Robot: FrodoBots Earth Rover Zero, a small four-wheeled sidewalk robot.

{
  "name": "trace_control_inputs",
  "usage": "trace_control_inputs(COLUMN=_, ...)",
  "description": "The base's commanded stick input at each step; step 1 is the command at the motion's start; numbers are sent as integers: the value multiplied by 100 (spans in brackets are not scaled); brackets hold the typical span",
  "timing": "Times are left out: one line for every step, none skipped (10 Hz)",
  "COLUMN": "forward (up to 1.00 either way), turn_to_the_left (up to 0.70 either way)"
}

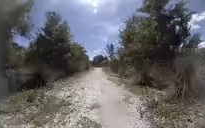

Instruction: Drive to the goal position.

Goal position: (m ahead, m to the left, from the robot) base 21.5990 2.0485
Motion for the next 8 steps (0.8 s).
trace_control_inputs(forward=70, turn_to_the_left=0)
trace_control_inputs(forward=70, turn_to_the_left=0)
trace_control_inputs(forward=70, turn_to_the_left=0)
trace_control_inputs(forward=70, turn_to_the_left=0)
trace_control_inputs(forward=70, turn_to_the_left=0)
trace_control_inputs(forward=70, turn_to_the_left=0)
trace_control_inputs(forward=70, turn_to_the_left=0)
trace_control_inputs(forward=70, turn_to_the_left=0)
